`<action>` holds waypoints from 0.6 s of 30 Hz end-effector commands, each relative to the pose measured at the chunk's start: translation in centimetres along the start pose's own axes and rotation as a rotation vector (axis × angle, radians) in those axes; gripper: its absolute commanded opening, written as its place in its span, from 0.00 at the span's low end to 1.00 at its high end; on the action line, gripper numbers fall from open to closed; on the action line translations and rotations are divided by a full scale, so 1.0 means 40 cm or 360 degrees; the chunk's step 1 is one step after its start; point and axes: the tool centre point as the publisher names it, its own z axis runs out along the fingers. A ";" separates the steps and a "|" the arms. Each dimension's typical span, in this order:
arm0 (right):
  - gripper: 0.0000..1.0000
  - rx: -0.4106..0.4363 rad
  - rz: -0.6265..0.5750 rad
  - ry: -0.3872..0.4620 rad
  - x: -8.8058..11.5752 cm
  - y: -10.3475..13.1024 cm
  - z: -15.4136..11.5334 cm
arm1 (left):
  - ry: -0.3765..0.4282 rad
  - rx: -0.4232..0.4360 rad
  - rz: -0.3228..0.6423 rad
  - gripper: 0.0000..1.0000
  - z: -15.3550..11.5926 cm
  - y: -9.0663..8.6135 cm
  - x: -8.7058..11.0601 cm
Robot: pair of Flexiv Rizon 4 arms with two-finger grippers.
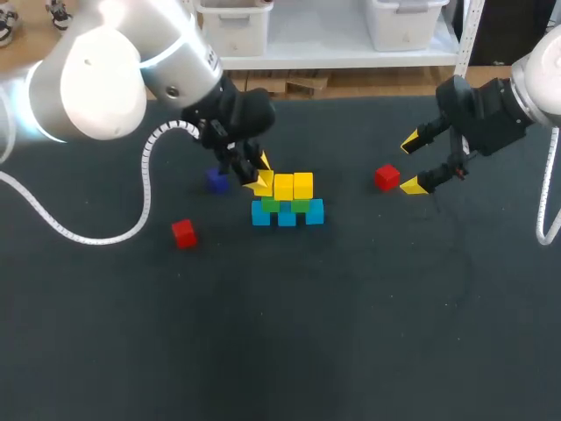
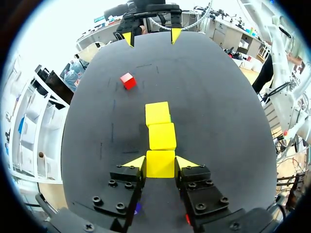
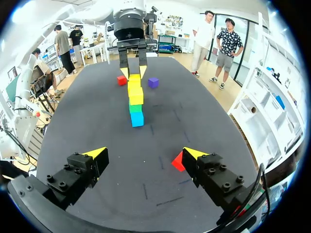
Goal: Place the blue cubes, place green cubes on the blue cubes, place the yellow cubes on the green cubes, then place the red cubes on the yellow cubes, and place purple cube on the red cubes.
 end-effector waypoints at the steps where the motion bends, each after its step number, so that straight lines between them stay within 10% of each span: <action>1: 1.00 -0.0003 -0.0001 -0.0004 0.001 -0.002 0.001 | 0.0000 0.0011 0.0003 0.00 0.002 0.007 0.000; 18: 1.00 -0.0003 -0.0001 -0.0004 0.001 -0.002 0.001 | 0.0003 0.0029 0.0002 0.14 0.009 0.006 0.003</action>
